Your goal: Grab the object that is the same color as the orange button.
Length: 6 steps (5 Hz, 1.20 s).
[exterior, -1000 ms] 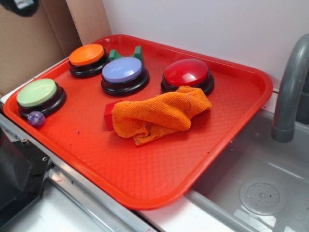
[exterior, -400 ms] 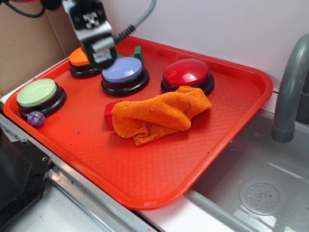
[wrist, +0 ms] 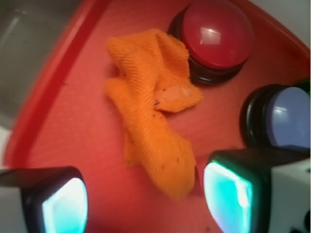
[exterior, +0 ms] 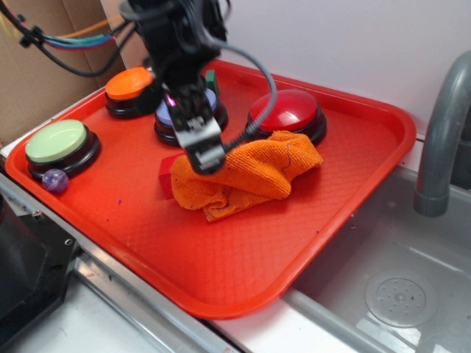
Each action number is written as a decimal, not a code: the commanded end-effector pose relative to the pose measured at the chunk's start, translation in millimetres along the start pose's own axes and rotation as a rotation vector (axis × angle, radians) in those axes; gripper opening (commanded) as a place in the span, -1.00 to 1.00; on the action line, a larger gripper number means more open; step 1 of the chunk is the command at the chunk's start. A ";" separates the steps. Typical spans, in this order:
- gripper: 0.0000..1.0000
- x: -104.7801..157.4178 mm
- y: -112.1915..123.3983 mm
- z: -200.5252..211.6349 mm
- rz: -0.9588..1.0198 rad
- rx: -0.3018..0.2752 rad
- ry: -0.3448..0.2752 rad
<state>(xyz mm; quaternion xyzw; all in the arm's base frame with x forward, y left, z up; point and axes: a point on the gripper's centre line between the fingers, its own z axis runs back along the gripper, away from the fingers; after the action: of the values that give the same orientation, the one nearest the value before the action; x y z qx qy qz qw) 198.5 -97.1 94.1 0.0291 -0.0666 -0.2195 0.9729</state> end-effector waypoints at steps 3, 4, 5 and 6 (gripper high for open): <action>-1.00 17.9 -3.6 -49.7 -0.060 -0.029 -0.026; -1.00 17.3 0.5 -50.3 -0.036 -0.034 -0.022; -1.00 14.2 4.7 -32.8 0.054 -0.096 -0.020; -1.00 7.3 15.4 5.1 0.133 -0.110 -0.014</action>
<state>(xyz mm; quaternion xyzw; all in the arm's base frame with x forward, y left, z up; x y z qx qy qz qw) 203.6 -83.1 87.1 -0.0240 -0.0336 -0.1592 0.9864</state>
